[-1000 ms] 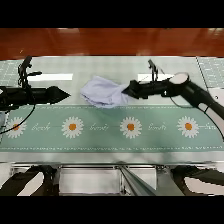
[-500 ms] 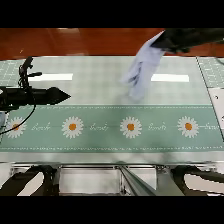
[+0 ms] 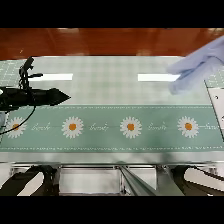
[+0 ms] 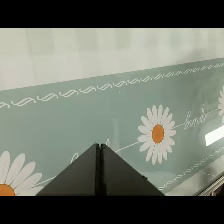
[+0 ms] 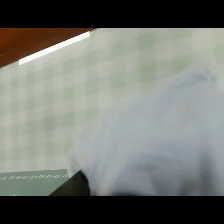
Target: Fold the shirts.
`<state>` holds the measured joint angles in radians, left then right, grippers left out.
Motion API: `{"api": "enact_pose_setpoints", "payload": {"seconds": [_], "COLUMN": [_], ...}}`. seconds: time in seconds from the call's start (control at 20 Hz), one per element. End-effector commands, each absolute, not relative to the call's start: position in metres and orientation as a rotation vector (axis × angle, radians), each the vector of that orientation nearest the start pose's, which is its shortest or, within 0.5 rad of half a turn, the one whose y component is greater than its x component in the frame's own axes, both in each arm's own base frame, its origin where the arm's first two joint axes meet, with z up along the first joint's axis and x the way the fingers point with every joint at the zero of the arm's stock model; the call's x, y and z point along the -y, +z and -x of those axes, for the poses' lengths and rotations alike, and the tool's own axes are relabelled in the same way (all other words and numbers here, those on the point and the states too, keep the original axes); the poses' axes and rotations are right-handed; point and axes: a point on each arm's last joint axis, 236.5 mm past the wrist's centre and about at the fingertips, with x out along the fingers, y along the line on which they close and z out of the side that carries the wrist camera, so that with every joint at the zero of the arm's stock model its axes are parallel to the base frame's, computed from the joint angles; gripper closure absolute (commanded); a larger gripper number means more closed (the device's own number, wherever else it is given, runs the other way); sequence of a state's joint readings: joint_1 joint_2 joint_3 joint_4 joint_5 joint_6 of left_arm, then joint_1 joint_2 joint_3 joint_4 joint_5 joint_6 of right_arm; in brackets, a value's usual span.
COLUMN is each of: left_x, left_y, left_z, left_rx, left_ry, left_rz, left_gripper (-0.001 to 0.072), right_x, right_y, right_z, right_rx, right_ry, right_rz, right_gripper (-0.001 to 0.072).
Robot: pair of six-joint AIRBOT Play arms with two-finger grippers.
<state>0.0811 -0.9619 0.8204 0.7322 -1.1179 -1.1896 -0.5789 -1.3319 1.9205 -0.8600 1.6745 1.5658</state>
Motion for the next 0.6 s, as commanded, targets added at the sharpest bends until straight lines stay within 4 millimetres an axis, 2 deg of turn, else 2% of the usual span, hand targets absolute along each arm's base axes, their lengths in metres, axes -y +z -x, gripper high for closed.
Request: {"api": "enact_pose_setpoints", "payload": {"seconds": [0.0,0.15,0.3,0.4,0.55], "left_x": [0.132,0.132,0.132,0.132,0.131], "left_y": [0.067,0.067,0.068,0.068,0.068], "left_z": [-0.322,-0.323,-0.323,-0.323,-0.324], "left_rx": [-1.034,-1.032,-1.028,-1.028,-1.025], "left_ry": [-0.55,-0.548,-0.546,-0.546,-0.543], "left_rz": [0.497,0.497,0.498,0.498,0.498], "left_gripper": [0.0681,0.068,0.068,0.068,0.0681], "right_x": [0.124,0.155,0.188,0.197,0.205], "right_y": [0.256,0.236,0.203,0.175,0.126], "right_z": [-0.349,-0.327,-0.288,-0.258,-0.187], "right_rx": [-0.914,-0.95,-1.028,-1.086,-1.219], "right_ry": [0.035,-0.049,-0.224,-0.322,-0.549], "right_rz": [-0.66,-0.745,-0.8,-0.858,-0.927], "right_gripper": [0.0689,0.0689,0.0689,0.0689,0.0689]}}
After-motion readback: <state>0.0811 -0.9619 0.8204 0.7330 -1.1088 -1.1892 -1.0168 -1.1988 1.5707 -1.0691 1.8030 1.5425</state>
